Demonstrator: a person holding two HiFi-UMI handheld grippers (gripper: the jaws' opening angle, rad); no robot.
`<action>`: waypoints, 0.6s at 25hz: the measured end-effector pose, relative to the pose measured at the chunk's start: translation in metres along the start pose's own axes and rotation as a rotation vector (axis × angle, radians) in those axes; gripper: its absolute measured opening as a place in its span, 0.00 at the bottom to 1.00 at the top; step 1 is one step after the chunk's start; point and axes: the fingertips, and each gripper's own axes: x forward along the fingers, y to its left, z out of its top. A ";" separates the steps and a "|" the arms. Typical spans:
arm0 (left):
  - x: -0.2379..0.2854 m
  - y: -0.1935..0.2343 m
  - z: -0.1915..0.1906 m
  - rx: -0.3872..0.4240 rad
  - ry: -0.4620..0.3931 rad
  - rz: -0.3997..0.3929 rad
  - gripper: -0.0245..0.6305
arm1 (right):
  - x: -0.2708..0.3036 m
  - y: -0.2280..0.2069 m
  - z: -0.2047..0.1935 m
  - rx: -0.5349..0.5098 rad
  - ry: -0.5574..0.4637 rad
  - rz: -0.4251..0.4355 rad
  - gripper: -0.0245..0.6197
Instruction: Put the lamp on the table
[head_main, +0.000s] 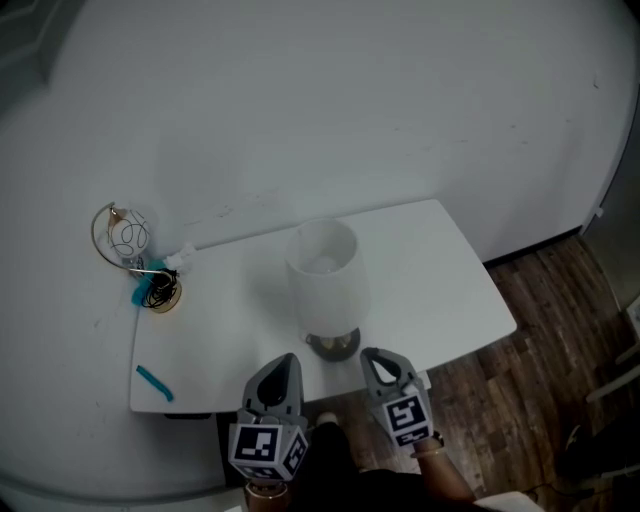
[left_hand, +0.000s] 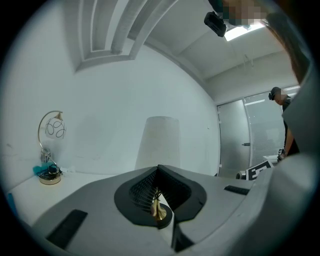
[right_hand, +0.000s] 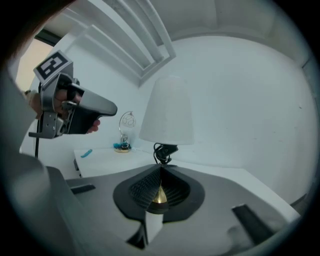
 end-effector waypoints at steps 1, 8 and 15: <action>-0.003 -0.002 0.001 0.002 -0.003 0.001 0.03 | -0.005 0.000 0.007 0.009 -0.018 -0.004 0.04; -0.032 -0.023 0.009 0.022 -0.021 -0.009 0.03 | -0.053 0.003 0.050 0.076 -0.103 -0.052 0.04; -0.059 -0.047 0.014 0.027 -0.030 -0.030 0.03 | -0.099 0.006 0.075 0.081 -0.173 -0.091 0.04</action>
